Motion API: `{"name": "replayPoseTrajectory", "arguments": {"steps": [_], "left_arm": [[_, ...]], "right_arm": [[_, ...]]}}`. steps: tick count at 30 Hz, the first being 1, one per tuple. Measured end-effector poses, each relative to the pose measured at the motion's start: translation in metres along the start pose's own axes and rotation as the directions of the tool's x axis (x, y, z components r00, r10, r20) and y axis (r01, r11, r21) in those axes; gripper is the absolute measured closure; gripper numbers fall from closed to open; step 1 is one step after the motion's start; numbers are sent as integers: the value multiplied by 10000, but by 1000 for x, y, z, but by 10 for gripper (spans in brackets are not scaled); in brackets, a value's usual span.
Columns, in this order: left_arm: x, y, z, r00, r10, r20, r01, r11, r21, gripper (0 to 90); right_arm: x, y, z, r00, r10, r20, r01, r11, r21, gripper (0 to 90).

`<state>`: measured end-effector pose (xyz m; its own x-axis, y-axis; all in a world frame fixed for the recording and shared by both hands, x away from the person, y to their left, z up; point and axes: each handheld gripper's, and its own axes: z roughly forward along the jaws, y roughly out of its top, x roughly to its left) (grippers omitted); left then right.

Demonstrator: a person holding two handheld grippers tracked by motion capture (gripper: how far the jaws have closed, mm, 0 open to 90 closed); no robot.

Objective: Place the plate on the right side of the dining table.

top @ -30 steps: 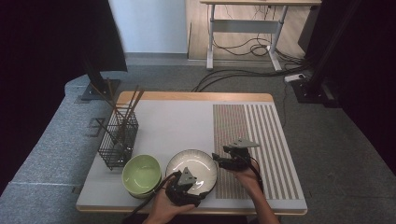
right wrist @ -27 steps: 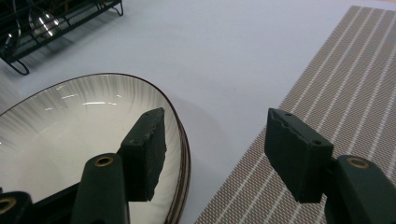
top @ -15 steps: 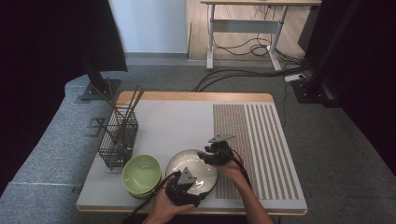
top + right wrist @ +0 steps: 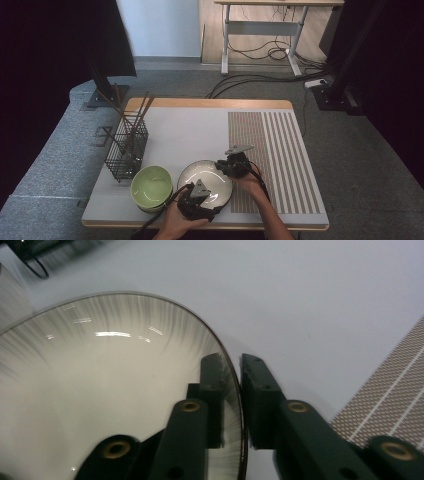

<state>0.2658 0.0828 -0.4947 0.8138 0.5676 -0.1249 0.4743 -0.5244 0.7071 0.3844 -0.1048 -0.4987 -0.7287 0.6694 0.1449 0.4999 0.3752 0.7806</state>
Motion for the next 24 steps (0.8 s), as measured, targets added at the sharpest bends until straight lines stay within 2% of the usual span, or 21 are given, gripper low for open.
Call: {"name": "replayPoseTrajectory", "arguments": {"steps": [12,24], "left_arm": [[0,0,0,10000,-32,12,32,10000,45,314],[-1,-1,-2,9998,-96,-151,96,9999,-35,332]], "right_arm": [[2,2,-3,9995,-253,207,250,9996,127,826],[-1,2,-8,9997,-215,72,216,9998,-46,845]]}}
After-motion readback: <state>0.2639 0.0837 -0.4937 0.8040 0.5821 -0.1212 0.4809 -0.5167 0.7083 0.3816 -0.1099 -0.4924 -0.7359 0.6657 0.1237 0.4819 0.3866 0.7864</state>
